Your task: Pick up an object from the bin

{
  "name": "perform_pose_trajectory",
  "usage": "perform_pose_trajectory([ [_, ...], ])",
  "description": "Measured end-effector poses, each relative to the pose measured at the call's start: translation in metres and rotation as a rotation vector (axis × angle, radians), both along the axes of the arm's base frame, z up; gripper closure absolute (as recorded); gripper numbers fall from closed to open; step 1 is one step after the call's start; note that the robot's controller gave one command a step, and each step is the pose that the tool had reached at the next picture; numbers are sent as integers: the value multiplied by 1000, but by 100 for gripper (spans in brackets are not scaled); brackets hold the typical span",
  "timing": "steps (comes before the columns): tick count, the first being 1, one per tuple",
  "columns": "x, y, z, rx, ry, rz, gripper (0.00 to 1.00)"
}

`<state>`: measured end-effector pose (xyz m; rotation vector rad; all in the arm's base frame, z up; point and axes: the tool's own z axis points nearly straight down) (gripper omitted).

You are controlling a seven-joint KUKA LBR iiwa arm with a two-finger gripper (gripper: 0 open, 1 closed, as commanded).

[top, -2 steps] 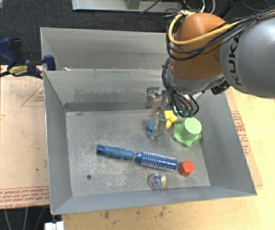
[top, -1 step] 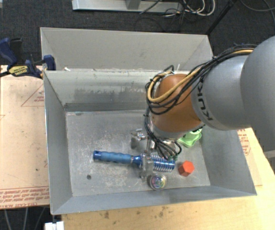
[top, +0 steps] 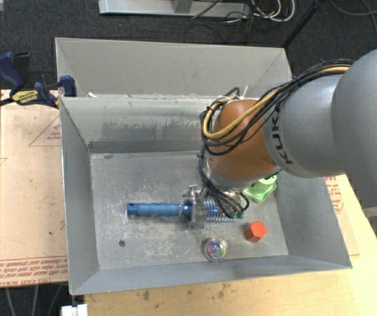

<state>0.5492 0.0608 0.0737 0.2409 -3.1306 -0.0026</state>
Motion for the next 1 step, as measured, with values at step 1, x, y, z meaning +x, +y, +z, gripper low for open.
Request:
perform_pose_trajectory([
  [1, -8, 7, 134, 1, -11, -36, 100],
])
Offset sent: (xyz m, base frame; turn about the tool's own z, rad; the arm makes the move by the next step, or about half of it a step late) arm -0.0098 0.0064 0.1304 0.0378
